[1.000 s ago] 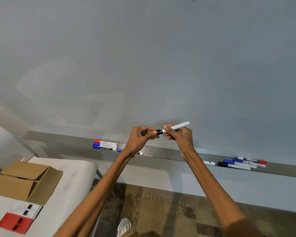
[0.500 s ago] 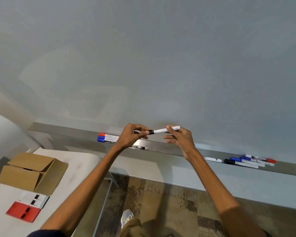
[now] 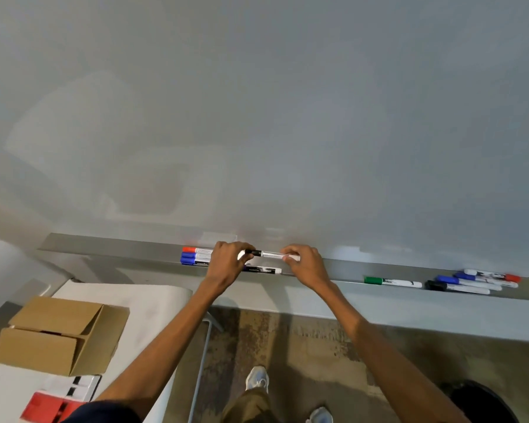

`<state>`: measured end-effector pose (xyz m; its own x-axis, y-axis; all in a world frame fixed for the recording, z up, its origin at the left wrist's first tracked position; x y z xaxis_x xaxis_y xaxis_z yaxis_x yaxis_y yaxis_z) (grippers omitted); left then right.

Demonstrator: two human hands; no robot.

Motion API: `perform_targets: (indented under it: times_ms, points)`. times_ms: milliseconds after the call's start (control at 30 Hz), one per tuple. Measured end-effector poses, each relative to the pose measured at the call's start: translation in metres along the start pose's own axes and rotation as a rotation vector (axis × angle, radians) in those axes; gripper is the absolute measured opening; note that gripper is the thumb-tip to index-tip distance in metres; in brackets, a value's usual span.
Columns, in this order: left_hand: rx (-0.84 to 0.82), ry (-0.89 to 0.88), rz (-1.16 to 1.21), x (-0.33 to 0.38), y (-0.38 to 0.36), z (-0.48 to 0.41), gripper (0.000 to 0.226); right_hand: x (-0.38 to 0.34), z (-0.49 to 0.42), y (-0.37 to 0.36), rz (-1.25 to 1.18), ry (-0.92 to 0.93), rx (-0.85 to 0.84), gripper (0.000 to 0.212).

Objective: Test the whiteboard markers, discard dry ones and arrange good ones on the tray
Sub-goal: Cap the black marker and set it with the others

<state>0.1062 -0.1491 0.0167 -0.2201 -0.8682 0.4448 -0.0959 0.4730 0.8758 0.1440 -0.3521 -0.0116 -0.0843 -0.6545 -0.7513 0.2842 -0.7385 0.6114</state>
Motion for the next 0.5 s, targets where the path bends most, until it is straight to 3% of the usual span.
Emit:
perform_targets:
  times_ms: [500]
  points:
    - [-0.096,0.013,-0.021,-0.055,-0.033,0.014,0.015,0.018,-0.015,-0.071,0.114,-0.085,0.044,0.023]
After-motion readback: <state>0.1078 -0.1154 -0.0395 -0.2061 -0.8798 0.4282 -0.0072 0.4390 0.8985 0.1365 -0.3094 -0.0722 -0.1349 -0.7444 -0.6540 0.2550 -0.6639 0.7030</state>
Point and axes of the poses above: each hand's wrist, its own z-axis away from the middle knuckle, its own y-axis out of the back of the hand, x = y × z, the point moved 6 cm from there along -z, towards the middle knuckle, and after that the axes turned 10 degrees about -y, right-handed, at the moved point
